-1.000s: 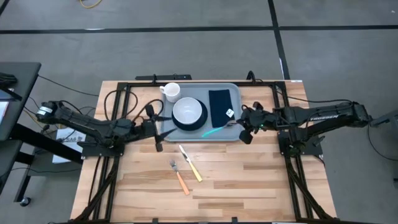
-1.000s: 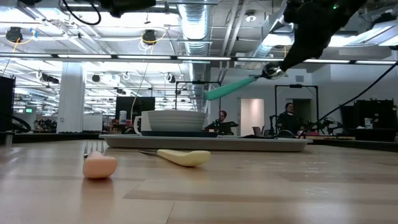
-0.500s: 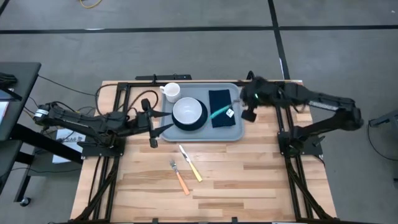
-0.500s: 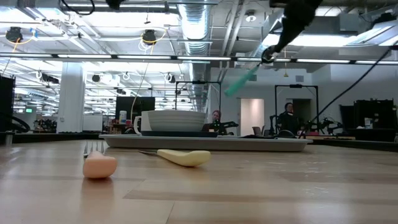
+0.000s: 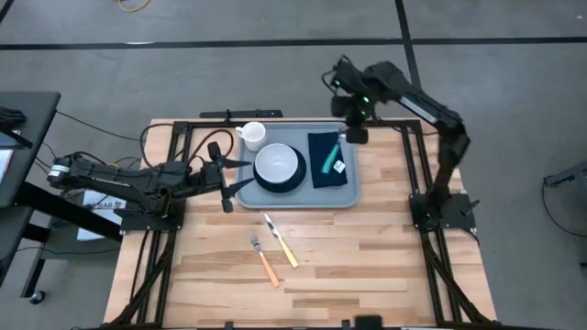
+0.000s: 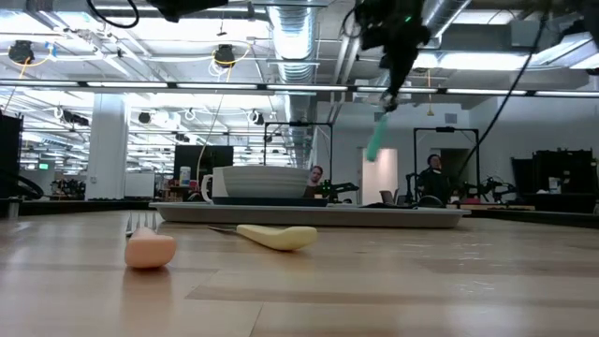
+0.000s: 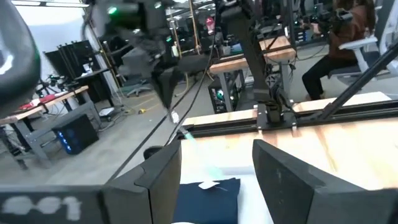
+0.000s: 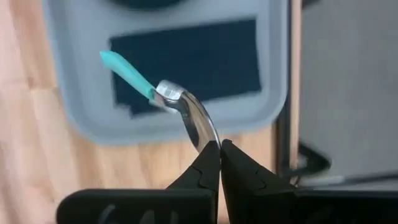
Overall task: Set up tray
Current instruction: Put the blue spoon on the black napkin
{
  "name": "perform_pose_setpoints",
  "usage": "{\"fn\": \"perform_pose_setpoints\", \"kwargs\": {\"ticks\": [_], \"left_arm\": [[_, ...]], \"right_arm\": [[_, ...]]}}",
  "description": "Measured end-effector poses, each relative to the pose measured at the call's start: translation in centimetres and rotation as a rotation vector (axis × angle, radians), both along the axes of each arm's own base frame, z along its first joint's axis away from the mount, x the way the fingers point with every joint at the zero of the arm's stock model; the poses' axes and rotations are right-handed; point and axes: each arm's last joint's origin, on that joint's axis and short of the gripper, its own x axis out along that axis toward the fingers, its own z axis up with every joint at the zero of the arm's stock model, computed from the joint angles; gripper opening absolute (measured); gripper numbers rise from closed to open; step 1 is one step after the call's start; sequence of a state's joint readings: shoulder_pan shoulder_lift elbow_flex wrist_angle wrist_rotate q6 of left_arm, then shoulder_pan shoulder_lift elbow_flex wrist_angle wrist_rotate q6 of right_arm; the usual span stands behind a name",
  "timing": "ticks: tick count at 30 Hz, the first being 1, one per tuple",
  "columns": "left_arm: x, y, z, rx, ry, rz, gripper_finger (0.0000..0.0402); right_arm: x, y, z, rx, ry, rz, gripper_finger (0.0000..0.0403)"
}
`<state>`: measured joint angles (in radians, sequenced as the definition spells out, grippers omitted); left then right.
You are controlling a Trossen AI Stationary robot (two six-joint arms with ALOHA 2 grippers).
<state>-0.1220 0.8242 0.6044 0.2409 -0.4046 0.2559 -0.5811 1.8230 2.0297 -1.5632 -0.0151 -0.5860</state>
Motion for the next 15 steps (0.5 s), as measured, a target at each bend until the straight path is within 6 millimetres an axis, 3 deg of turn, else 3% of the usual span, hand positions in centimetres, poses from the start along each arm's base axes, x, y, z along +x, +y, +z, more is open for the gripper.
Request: {"fn": "perform_pose_setpoints", "kwargs": {"ticks": [8, 15], "left_arm": [[0.0, 0.7, -0.2, -0.027, 0.01, 0.029, 0.0187], [0.1, 0.8, -0.3, -0.08, 0.009, 0.021, 0.0187]], "right_arm": [[2.5, -5.9, -3.2, 0.075, -0.015, 0.164, 0.0], [1.8, -8.9, -5.7, 0.129, 0.008, 0.229, 0.0]]}}
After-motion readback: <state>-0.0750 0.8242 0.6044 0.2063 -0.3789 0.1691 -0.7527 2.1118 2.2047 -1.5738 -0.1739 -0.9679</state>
